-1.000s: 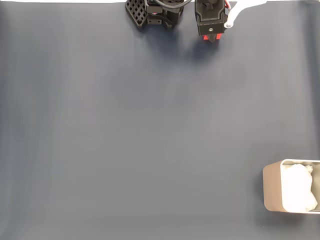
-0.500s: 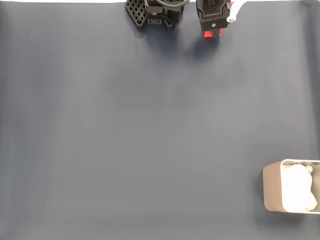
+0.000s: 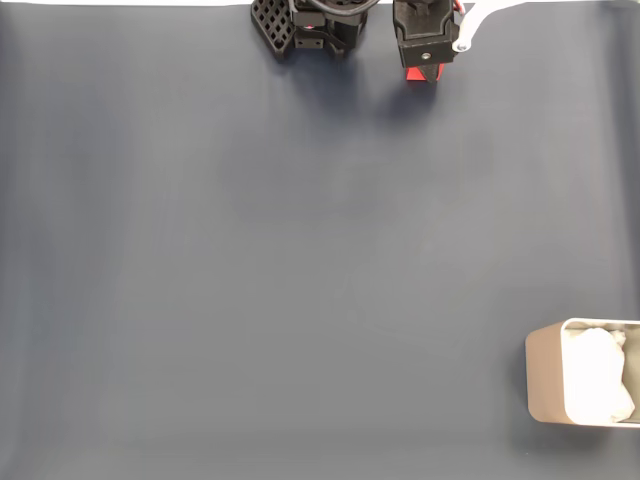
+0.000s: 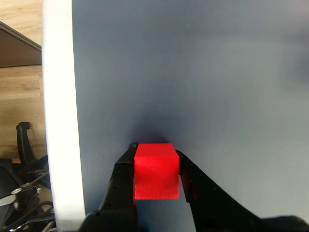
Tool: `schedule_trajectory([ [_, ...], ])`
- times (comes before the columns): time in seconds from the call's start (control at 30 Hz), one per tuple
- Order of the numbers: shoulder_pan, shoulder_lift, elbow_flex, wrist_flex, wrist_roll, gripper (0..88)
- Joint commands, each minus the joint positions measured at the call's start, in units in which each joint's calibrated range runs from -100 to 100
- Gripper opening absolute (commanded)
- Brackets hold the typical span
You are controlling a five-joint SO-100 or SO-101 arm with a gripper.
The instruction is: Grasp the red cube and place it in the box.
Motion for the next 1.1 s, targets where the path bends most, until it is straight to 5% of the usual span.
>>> schedule_trajectory([
  [0.0, -0.4, 0.18, -3.05, -0.42, -0.68, 5.9],
  [1.07, 1.1, 11.19, -23.12, 0.48, -4.54, 3.2],
])
